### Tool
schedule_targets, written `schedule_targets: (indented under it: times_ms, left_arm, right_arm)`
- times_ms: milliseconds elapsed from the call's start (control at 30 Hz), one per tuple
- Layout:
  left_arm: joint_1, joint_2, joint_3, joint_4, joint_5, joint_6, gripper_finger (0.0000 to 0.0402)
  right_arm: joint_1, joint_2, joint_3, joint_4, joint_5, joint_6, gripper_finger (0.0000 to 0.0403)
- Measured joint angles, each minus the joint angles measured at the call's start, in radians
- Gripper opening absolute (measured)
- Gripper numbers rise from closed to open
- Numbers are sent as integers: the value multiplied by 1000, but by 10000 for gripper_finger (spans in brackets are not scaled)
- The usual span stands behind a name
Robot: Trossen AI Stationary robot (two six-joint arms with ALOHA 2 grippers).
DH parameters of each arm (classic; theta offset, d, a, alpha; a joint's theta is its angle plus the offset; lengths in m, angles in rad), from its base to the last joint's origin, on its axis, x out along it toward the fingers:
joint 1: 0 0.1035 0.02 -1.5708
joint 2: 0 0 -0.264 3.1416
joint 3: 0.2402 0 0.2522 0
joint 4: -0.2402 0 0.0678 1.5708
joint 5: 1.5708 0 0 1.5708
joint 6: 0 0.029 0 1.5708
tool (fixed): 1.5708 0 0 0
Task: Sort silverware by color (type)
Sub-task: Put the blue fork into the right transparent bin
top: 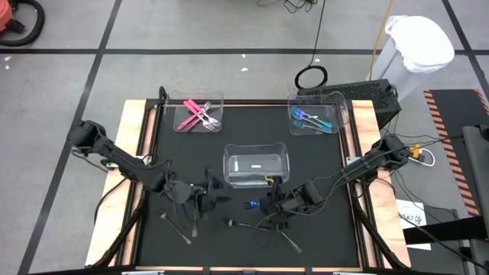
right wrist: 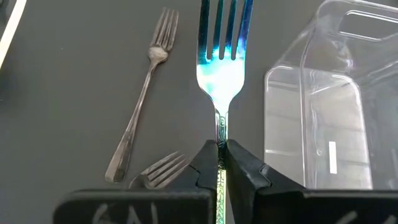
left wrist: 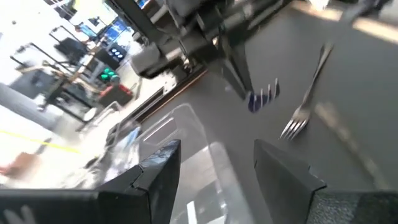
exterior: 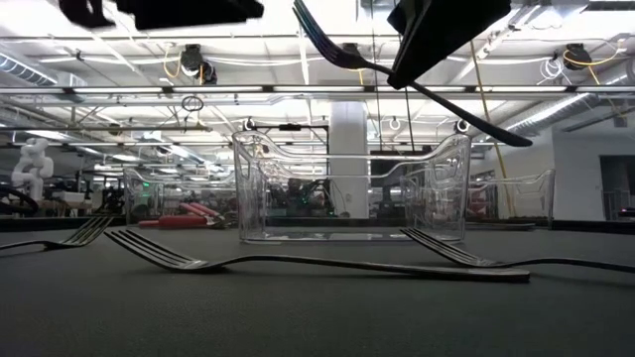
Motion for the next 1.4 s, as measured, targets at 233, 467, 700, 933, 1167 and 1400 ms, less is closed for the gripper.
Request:
schedule_targets:
  times_ms: [233,467,700,933,1167,1400]
  left_arm:
    - [0,94,0,92,-96,98,202]
    - [-22,103,0,223,-185,164,202]
    - [-32,102,1,246,-243,244,203]
    - [-49,102,1,273,-417,164,203]
    - [-90,98,55,267,-397,124,219]
    - [-133,92,144,90,-256,-7,292]
  right_arm:
    - [0,0,0,0,0,0,8]
    - [0,0,0,-1,0,0,8]
    - [0,0,0,-1,1,-2,8]
    - [0,0,0,-1,1,-1,8]
    - [0,0,0,-1,1,-3,8]
    - [0,0,0,-1,1,-3,8]
